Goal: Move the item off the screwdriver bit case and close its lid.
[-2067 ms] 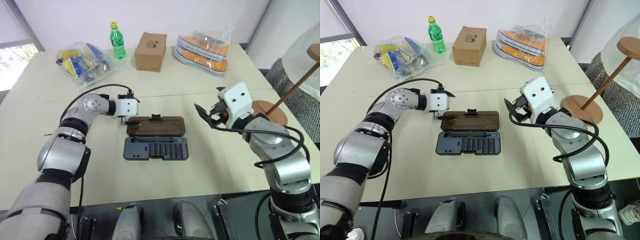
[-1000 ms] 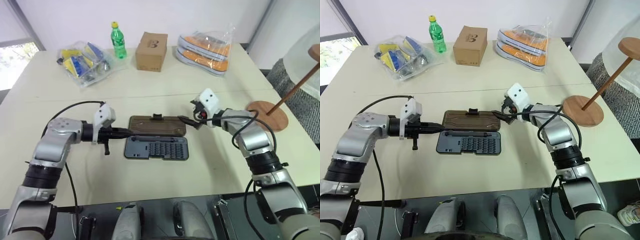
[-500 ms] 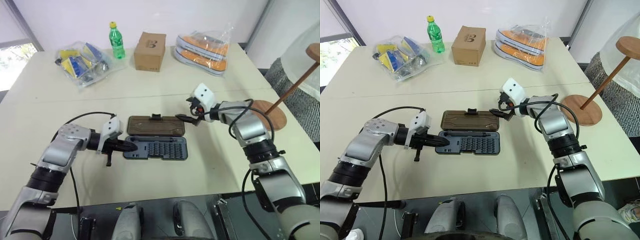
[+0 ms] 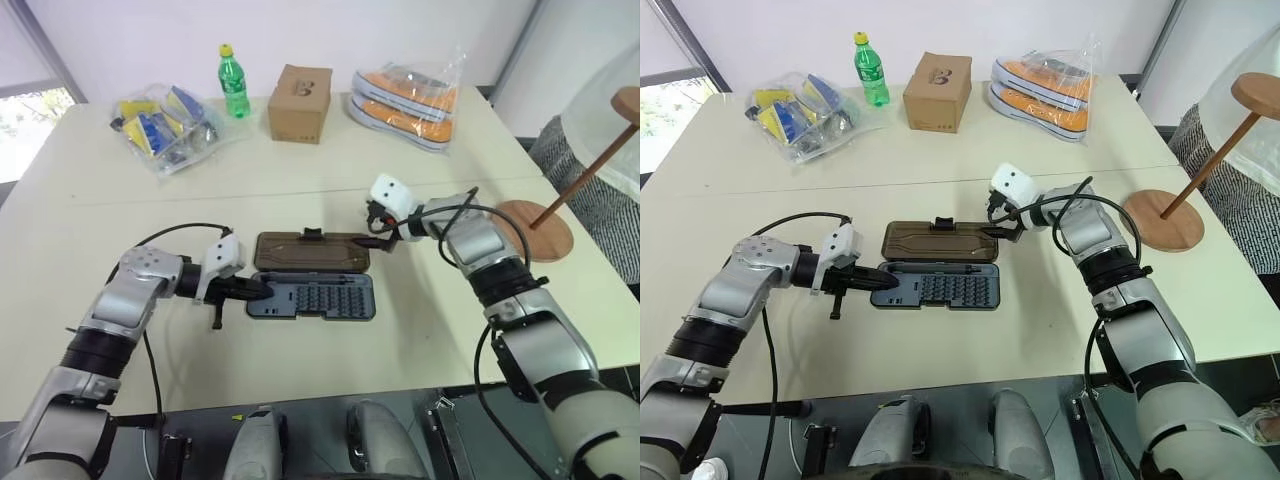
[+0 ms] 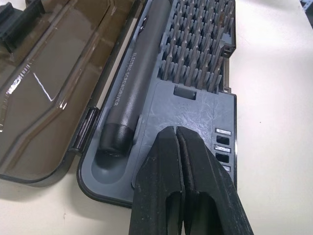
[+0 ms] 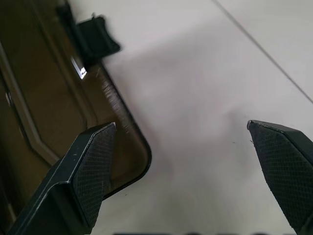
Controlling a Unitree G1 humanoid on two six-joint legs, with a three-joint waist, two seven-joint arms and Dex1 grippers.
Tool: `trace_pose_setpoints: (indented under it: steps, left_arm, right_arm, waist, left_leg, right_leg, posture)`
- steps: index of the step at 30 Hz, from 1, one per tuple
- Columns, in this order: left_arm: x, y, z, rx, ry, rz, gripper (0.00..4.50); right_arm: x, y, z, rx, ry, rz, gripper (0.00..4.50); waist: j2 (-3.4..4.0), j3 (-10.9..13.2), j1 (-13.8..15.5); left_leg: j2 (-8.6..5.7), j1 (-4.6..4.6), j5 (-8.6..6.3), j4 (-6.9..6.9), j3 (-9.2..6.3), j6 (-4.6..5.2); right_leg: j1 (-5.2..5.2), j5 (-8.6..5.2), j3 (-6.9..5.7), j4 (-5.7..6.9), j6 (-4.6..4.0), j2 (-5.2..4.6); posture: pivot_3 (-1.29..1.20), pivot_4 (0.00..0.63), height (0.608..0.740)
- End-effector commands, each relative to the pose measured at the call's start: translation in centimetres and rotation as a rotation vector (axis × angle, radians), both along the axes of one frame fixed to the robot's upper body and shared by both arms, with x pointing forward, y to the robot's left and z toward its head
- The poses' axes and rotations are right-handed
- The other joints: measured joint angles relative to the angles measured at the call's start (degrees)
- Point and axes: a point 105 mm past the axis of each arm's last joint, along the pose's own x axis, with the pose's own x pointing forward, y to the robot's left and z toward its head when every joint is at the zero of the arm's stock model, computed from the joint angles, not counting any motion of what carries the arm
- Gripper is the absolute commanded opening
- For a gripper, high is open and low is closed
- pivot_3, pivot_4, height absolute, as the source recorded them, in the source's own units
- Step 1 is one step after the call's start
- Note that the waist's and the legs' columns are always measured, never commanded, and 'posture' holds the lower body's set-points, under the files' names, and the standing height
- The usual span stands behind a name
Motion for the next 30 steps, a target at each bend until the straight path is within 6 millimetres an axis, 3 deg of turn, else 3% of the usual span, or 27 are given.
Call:
trace_pose_setpoints:
  steps: [1, 11, 21, 24, 30]
  left_arm:
    - [-0.3, 0.3, -1.8, 0.051, 0.035, 0.017, 0.06]
    - [-1.5, -0.1, -1.8, 0.035, 0.087, -0.024, 0.06]
    - [-1.7, -0.2, -1.6, 0.041, 0.085, -0.023, 0.06]
    - [-1.7, -0.2, -1.6, 0.042, 0.086, -0.023, 0.00]
    - [-1.5, -0.1, -1.5, 0.049, 0.078, -0.021, 0.00]
  right_arm:
    - [0.3, 1.3, 1.4, -0.028, -0.046, 0.069, 4.50]
    - [0.4, 2.5, 1.0, -0.015, -0.017, 0.106, 4.50]
    - [0.4, 1.3, -0.5, -0.033, 0.016, 0.076, 4.50]
    - [0.5, 0.9, -0.8, -0.023, 0.034, 0.056, 3.76]
    - [0.4, 0.3, -1.6, -0.039, 0.054, 0.043, 0.71]
  waist:
    - [0.00, 0.0, 0.0]
    - [0.01, 0.0, 0.0]
    - [0.02, 0.0, -0.1]
    - [0.02, 0.0, -0.1]
    - [0.03, 0.0, -0.1]
  left_leg:
    - [0.00, 0.00, 0.00, 0.00, 0.00, 0.00]
    - [0.00, 0.00, 0.00, 0.00, 0.00, 0.00]
    - [0.00, 0.01, 0.00, 0.00, 0.00, 0.00]
    - [0.00, 0.02, 0.00, 0.00, 0.00, 0.00]
    - [0.00, 0.06, 0.00, 0.00, 0.00, 0.00]
  right_leg:
    - [0.00, 0.00, 0.00, 0.00, 0.00, 0.00]
    - [0.00, 0.00, 0.00, 0.00, 0.00, -0.01]
    - [0.00, 0.00, 0.00, 0.01, 0.00, -0.01]
    - [0.01, 0.00, 0.00, 0.01, 0.00, -0.01]
    - [0.05, 0.00, 0.00, 0.01, -0.01, -0.01]
  posture:
    - [0.00, 0.150, 0.740]
    - [0.00, 0.150, 0.740]
    - [0.00, 0.150, 0.740]
    - [0.00, 0.150, 0.740]
    - [0.00, 0.150, 0.740]
